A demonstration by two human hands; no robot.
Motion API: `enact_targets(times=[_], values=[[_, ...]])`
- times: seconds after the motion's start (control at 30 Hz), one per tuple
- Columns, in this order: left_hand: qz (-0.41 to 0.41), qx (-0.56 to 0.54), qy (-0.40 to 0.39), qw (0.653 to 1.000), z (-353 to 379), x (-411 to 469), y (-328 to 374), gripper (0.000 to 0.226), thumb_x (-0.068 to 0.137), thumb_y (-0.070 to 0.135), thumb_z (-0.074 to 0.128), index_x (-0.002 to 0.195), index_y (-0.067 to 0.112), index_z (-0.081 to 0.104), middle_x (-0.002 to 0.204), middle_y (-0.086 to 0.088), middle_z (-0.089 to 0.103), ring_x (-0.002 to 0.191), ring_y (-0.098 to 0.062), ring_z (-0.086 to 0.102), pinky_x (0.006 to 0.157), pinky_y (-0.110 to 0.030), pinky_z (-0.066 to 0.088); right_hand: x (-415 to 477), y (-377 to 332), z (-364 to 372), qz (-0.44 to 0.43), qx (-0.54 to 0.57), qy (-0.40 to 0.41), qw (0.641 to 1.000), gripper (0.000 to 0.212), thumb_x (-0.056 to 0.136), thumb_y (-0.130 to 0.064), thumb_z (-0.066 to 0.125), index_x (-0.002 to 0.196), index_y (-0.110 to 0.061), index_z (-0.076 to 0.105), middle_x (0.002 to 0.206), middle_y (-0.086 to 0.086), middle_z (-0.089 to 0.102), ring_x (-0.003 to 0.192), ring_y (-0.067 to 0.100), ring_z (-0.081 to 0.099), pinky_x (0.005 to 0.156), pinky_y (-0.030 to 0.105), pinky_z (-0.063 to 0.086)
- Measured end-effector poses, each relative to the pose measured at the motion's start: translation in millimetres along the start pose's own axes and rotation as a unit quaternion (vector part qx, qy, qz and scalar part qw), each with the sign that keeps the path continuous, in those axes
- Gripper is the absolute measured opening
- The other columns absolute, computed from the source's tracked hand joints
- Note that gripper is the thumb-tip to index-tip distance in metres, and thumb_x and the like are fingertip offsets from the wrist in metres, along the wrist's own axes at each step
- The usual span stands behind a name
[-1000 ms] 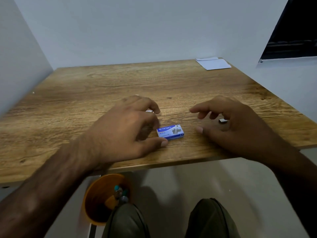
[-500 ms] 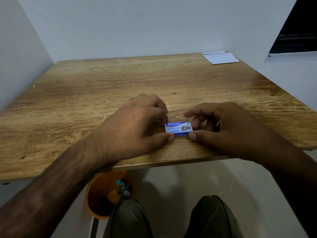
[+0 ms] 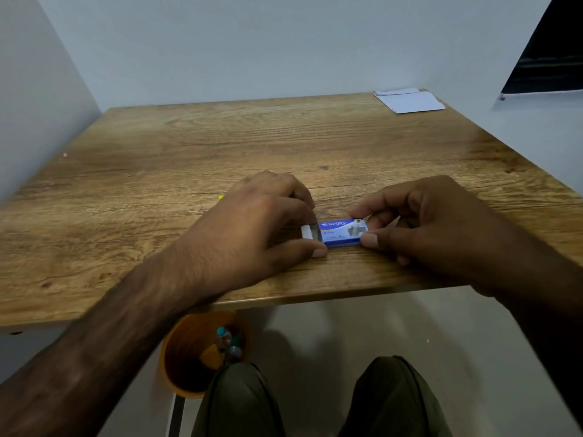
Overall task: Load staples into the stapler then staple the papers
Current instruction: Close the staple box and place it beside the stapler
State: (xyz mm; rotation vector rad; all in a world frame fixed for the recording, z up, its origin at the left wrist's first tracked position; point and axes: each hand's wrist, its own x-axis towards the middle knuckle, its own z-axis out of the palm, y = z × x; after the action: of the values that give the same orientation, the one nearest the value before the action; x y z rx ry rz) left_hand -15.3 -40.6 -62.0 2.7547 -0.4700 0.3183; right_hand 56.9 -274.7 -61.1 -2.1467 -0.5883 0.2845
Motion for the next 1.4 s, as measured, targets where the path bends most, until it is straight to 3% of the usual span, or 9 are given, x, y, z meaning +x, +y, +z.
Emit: enact_targets(times=[0.17,0.27,0.37,0.53,0.63,0.8,1.13,1.27,1.4], values=[[-0.002,-0.011,0.006,1.0,0.5,-1.9,-0.1,0.047,0.083,0.063,0.06,0.113,0.03,0.073,0.123,0.014,0.06,0.118,-0.006,0.049,0.103,-0.038,0.042,-4.1,5.7,-14.6,-0.005,-0.034,0.014,0.999,0.025,0.078,-0.016,0.083,0.093,-0.034,0.076,0.081,-0.012,0.075,0.051,-0.001,0.061,0.048,0.01,0.044],[-0.006,-0.015,0.003,1.0,0.4,-2.2,-0.1,0.047,0.083,0.065,0.058,0.114,0.032,0.073,0.124,0.016,0.059,0.12,-0.004,0.048,0.105,-0.036,0.041,-7.9,8.2,-24.1,-0.014,-0.058,0.006,0.998,0.026,0.077,-0.02,0.083,0.095,-0.038,0.076,0.084,-0.014,0.075,0.06,0.002,0.063,0.056,0.017,0.046],[-0.004,-0.013,0.0,1.0,0.7,-2.7,-0.2,0.049,0.083,0.067,0.055,0.115,0.033,0.072,0.123,0.017,0.059,0.119,-0.003,0.047,0.103,-0.03,0.038,-12.9,9.3,-33.5,-0.033,-0.089,0.001,0.996,0.036,0.072,-0.03,0.084,0.104,-0.044,0.073,0.09,-0.018,0.072,0.055,-0.003,0.058,0.061,0.022,0.041],[0.006,-0.009,0.011,1.0,2.9,-3.7,-0.7,0.046,0.087,0.064,0.057,0.113,0.031,0.073,0.119,0.015,0.061,0.117,-0.007,0.052,0.104,-0.04,0.042,-19.6,15.6,-73.3,-0.042,-0.174,0.099,0.979,0.033,0.072,-0.036,0.075,0.102,-0.05,0.07,0.095,-0.027,0.068,0.056,0.001,0.057,0.062,0.027,0.043],[0.005,-0.008,0.007,1.0,2.9,-3.2,-0.4,0.047,0.086,0.065,0.054,0.114,0.033,0.072,0.119,0.017,0.06,0.117,-0.006,0.051,0.103,-0.04,0.043,-21.0,22.2,-87.6,-0.016,-0.217,0.069,0.973,0.026,0.075,-0.037,0.071,0.095,-0.054,0.069,0.096,-0.032,0.067,0.064,0.001,0.059,0.062,0.031,0.043],[0.001,-0.008,0.008,1.0,3.9,-3.1,0.1,0.048,0.085,0.066,0.055,0.115,0.033,0.072,0.119,0.017,0.061,0.117,-0.005,0.051,0.103,-0.041,0.043,-15.6,32.1,-71.5,-0.009,-0.234,0.018,0.972,0.026,0.073,-0.055,0.064,0.098,-0.056,0.069,0.093,-0.021,0.067,0.074,-0.001,0.059,0.064,0.028,0.041],[-0.002,-0.019,0.034,0.999,8.7,-6.2,-2.1,0.045,0.086,0.06,0.06,0.114,0.029,0.073,0.116,0.014,0.063,0.116,-0.009,0.054,0.102,-0.042,0.043,-4.5,31.6,-51.1,-0.029,-0.308,0.082,0.947,0.014,0.076,-0.056,0.055,0.084,-0.051,0.065,0.09,-0.02,0.061,0.075,0.003,0.052,0.067,0.033,0.042],[0.005,-0.013,0.046,0.999,10.4,-8.0,-2.2,0.044,0.087,0.056,0.063,0.116,0.025,0.073,0.116,0.009,0.066,0.115,-0.012,0.057,0.102,-0.044,0.043,-5.9,19.6,-48.3,-0.068,-0.245,0.096,0.962,0.002,0.078,-0.052,0.068,0.08,-0.051,0.068,0.07,-0.026,0.068,0.067,0.003,0.063,0.06,0.026,0.041],[0.005,-0.011,0.054,0.998,9.7,-10.6,-2.1,0.048,0.087,0.053,0.067,0.123,0.022,0.069,0.118,0.006,0.067,0.116,-0.014,0.058,0.105,-0.045,0.042,-5.2,-8.9,-37.6,-0.135,-0.148,0.051,0.978,0.027,0.073,-0.058,0.064,0.093,-0.042,0.074,0.073,-0.032,0.07,0.052,-0.001,0.067,0.054,0.022,0.048]])
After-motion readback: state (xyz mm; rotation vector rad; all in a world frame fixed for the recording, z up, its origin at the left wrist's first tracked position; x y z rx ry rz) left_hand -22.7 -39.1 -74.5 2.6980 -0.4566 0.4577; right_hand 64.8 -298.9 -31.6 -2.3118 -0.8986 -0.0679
